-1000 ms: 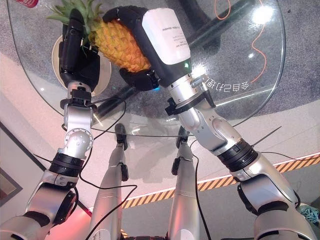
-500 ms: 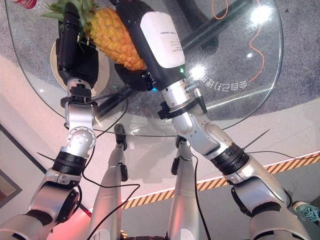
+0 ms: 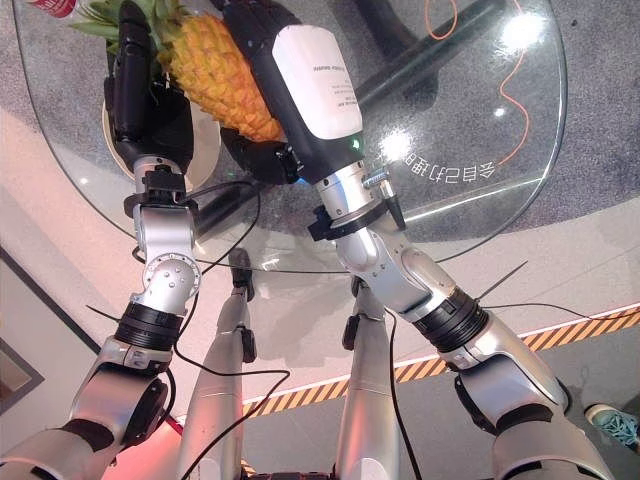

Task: Pick up the fruit to the plate

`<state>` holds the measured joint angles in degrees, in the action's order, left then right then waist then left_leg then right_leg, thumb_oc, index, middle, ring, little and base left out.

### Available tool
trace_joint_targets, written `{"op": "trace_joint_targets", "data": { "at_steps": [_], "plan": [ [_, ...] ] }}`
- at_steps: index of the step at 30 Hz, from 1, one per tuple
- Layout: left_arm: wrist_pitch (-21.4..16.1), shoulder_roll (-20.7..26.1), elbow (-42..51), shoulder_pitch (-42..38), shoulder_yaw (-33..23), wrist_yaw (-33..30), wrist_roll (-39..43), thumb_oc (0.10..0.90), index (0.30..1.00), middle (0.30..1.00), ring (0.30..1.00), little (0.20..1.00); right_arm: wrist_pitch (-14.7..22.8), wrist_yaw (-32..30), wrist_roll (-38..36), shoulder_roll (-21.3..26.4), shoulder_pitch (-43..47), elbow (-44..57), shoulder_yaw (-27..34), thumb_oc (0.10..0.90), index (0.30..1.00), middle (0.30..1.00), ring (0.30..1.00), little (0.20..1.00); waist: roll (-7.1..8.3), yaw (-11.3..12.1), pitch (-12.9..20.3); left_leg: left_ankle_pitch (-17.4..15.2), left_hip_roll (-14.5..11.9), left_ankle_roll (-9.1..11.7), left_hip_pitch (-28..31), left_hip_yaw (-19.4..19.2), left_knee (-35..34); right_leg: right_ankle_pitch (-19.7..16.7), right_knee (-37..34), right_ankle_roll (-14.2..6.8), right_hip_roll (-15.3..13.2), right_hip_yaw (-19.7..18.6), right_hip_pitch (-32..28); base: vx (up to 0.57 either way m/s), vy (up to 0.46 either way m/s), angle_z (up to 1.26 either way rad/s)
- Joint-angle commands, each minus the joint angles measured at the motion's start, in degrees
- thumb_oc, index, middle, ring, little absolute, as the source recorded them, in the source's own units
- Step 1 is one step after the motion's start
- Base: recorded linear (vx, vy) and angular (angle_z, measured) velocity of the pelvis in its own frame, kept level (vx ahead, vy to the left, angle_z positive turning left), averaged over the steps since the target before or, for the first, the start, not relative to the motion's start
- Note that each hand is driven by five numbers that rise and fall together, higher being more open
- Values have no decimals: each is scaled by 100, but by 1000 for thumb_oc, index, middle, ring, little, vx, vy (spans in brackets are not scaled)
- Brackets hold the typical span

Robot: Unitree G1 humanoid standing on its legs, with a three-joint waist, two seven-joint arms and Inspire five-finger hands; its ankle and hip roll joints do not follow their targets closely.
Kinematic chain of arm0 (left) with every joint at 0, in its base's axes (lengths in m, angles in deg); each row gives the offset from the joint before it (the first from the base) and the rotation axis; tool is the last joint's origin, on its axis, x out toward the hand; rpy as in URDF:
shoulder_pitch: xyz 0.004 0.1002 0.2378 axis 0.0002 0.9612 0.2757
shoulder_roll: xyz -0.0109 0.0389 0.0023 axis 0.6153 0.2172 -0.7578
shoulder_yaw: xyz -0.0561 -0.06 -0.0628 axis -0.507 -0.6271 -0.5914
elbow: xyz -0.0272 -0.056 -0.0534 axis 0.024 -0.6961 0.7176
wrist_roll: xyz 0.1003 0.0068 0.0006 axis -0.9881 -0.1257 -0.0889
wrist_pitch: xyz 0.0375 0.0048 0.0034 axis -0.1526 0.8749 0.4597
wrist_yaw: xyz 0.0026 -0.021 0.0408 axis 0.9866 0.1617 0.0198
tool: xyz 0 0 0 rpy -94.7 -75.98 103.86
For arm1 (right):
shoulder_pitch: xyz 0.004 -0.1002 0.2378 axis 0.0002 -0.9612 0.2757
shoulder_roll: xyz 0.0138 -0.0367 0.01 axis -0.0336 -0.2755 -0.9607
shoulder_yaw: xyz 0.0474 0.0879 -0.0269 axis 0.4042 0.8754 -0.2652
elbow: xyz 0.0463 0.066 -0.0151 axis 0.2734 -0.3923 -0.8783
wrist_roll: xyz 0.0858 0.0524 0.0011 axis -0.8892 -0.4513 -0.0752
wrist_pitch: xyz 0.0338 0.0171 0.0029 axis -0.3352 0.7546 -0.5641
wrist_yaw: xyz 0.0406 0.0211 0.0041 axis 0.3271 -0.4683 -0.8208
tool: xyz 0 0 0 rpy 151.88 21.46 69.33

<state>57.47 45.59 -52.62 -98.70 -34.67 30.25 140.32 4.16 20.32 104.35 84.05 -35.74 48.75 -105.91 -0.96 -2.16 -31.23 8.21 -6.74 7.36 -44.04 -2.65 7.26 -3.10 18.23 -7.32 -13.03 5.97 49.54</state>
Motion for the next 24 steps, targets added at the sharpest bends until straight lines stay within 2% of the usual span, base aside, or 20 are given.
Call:
{"op": "trace_joint_targets", "data": {
  "at_steps": [1,9,15,24],
  "plan": [
    [-713,4,814,-444,-78,60,-431,100,300,300,300,200,170,-800,176,-177,596,593,873,800,900,900,900,900,210,122,143,-213,291,-75,-157,31,236,-286,-729,-136,182,295,-403,0,0,0],
    [-1083,-57,850,-454,-231,-444,-725,100,300,300,300,200,178,-851,265,-209,553,569,975,800,900,900,900,900,228,136,143,-205,291,-65,-137,37,207,-282,-753,-137,182,303,-438,0,0,0],
    [-1155,-58,877,-498,-291,-715,-941,100,300,300,300,200,161,-889,296,-218,595,557,972,800,900,900,900,900,236,141,143,-191,279,-56,-135,31,177,-282,-765,-138,180,320,-439,0,0,0],
    [-1228,-69,867,-493,-361,-793,-1114,100,300,300,300,200,169,-911,326,-198,574,556,1002,800,900,900,900,900,235,137,143,-185,278,-54,-129,22,159,-281,-777,-127,187,316,-439,0,0,0]
  ]
}}
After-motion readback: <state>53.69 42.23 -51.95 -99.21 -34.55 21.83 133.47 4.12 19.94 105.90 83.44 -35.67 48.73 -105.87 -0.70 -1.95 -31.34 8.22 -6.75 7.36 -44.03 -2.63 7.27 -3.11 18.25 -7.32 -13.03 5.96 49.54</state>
